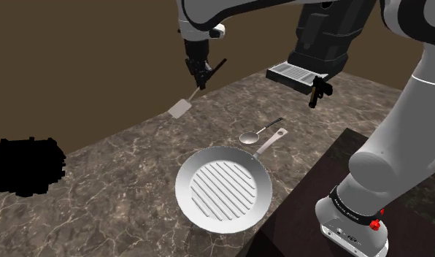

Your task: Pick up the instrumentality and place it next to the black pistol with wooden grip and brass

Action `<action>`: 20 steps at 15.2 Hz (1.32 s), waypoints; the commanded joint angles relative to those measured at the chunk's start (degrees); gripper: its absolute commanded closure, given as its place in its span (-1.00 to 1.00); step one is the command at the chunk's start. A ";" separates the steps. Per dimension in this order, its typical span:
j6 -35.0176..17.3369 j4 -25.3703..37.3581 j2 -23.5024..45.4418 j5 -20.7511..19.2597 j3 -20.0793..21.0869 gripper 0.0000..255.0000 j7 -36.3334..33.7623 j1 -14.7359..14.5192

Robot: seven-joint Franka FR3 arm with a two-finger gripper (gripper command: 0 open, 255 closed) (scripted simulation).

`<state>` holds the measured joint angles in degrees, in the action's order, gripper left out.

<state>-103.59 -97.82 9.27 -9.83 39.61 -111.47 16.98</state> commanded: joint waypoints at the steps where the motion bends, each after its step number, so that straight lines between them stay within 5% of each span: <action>1: -1.42 -4.38 -4.27 2.77 -0.66 1.00 3.63 2.60; 10: -4.77 -18.90 -18.98 11.15 -8.12 1.00 20.04 8.95; 20: -6.11 -28.40 -27.89 12.94 -18.50 1.00 36.00 13.33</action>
<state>-109.82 -125.81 -18.05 3.15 22.04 -76.98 29.90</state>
